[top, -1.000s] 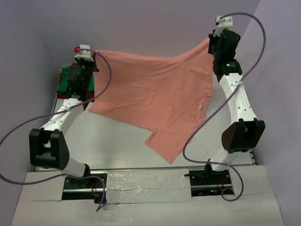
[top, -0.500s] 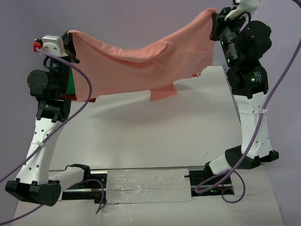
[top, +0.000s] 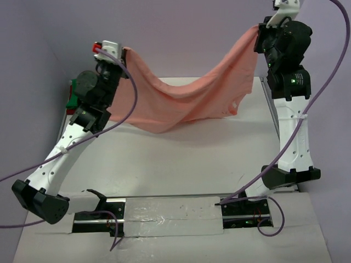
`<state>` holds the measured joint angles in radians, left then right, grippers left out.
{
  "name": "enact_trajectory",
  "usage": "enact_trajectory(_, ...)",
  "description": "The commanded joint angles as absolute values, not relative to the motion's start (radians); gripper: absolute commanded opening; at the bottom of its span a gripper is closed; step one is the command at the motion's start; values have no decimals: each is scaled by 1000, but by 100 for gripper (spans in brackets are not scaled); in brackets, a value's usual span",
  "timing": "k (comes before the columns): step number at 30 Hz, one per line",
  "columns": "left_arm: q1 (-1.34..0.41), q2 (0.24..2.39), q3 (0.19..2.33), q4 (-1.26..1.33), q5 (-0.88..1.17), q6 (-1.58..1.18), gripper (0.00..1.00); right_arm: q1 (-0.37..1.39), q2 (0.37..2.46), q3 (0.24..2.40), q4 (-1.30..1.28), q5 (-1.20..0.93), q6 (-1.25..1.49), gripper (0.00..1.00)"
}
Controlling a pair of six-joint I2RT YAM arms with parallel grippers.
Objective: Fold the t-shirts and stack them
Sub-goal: Flatten out the tshirt
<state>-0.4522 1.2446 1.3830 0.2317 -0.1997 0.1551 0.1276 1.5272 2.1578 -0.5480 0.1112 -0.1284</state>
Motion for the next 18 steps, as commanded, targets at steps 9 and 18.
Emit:
enact_trajectory(9, -698, 1370, 1690, 235, -393, 238, 0, -141, 1378, 2138, -491, 77, -176, 0)
enact_trajectory(18, -574, 1350, 1743, 290, -555, 238, 0, -296, 1364, 2206, -508, 6, -147, 0)
